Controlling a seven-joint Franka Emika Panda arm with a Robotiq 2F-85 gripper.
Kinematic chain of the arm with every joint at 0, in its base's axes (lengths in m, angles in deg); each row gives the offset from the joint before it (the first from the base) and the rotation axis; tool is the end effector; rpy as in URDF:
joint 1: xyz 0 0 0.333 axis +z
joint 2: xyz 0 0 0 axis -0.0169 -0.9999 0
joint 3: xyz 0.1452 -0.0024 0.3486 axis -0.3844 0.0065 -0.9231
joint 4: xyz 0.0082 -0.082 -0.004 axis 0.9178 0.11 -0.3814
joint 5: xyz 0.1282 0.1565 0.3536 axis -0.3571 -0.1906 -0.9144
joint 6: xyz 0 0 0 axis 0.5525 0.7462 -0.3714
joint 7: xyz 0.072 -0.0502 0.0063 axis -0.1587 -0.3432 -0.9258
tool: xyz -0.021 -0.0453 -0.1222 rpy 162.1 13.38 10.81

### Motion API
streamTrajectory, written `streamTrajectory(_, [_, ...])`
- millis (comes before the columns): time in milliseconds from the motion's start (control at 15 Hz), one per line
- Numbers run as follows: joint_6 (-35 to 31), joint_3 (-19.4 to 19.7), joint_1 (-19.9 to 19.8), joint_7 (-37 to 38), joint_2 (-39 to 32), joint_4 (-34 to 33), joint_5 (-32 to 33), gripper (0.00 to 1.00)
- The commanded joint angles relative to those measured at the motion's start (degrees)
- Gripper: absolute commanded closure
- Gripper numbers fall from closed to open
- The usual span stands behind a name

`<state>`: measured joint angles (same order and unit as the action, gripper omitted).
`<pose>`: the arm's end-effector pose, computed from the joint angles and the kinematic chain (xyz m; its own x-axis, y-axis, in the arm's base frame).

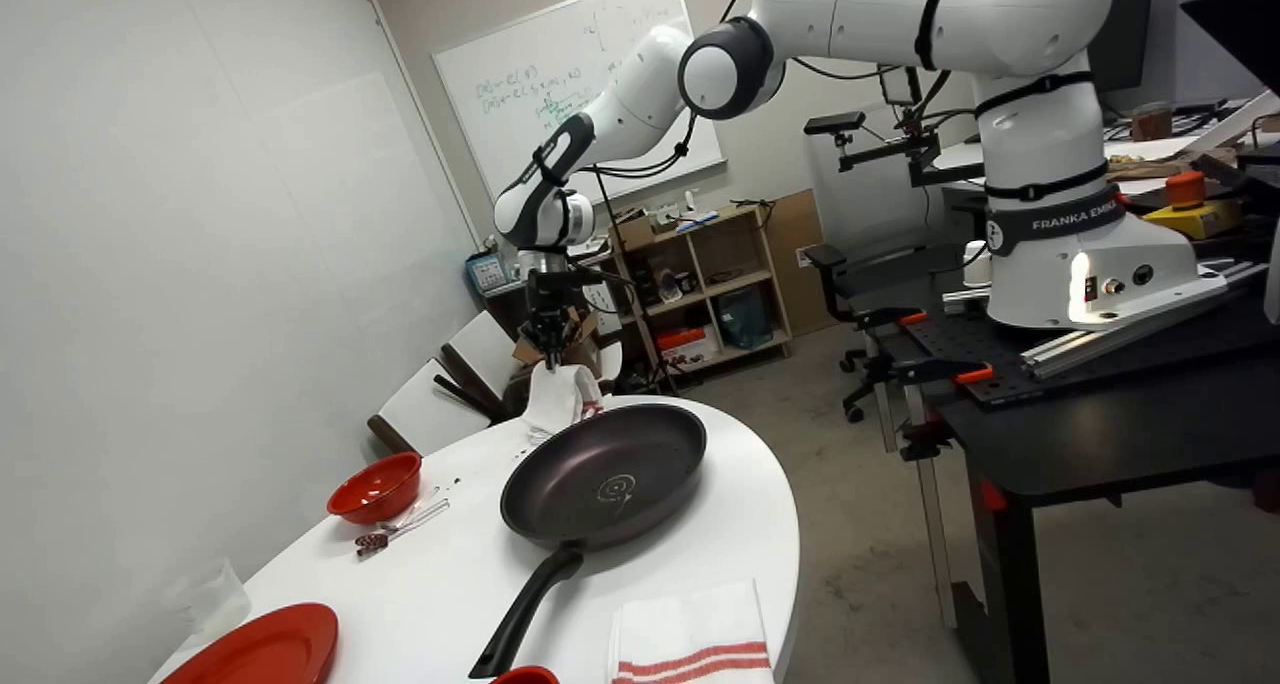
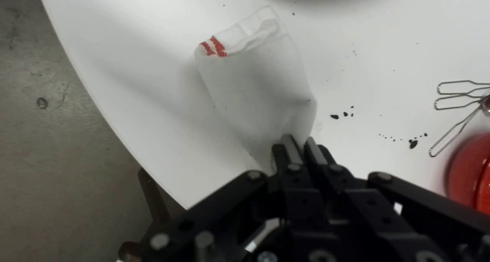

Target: Use the right white towel to wipe the pan

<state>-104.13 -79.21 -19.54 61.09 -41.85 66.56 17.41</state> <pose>0.7993 -0.2992 0.1679 0.6893 -0.7151 -0.1161 -0.7096 -0.6342 -0.3072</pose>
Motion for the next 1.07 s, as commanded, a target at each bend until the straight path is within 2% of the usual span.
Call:
streamTrajectory(0, [1.4,2.5,1.2,3.4,-0.6,-0.4,2.5,0.98])
streamTrajectory(667, [3.5,4.2,5.1,2.6,3.0,7.7,8.5,0.98])
streamTrajectory(1000, [3.8,5.3,6.8,3.2,3.8,9.6,10.3,0.98])
